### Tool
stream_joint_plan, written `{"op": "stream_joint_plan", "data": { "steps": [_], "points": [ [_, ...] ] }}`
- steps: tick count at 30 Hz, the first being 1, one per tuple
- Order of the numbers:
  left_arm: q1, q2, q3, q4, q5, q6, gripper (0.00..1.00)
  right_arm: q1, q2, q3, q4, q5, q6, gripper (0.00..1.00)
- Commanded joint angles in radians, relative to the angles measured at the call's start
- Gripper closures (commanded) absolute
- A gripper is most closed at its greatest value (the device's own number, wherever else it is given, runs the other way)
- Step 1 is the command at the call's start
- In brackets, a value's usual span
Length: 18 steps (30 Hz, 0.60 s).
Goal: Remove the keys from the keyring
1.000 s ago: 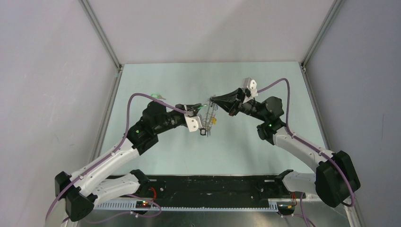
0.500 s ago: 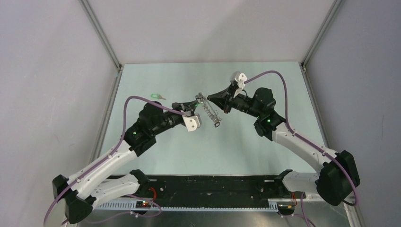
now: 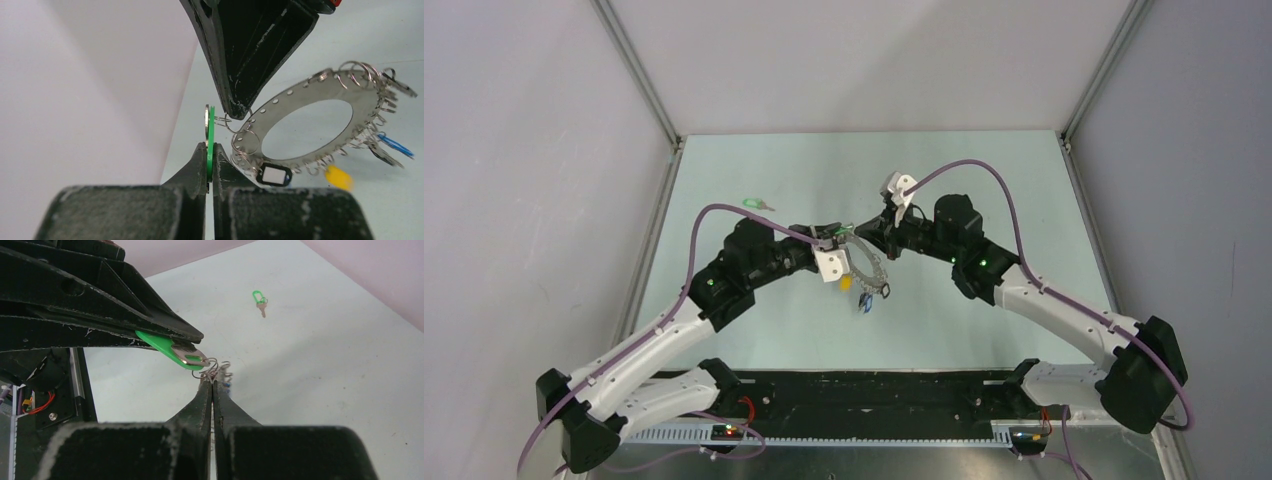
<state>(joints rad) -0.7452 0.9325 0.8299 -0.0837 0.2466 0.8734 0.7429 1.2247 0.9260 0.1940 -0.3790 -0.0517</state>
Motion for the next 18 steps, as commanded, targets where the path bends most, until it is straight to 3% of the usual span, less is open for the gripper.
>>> {"op": "stream_joint_plan", "data": {
  "steps": [1, 18],
  "points": [
    [-0.006, -0.052, 0.017, 0.095, 0.022, 0.013, 1.0, 0.015, -0.013, 0.035, -0.078, 0.071, -0.045, 1.0],
    [-0.005, -0.07, 0.012, 0.094, 0.017, 0.011, 1.0, 0.003, -0.024, 0.035, -0.086, -0.046, -0.042, 1.0]
  ]
}}
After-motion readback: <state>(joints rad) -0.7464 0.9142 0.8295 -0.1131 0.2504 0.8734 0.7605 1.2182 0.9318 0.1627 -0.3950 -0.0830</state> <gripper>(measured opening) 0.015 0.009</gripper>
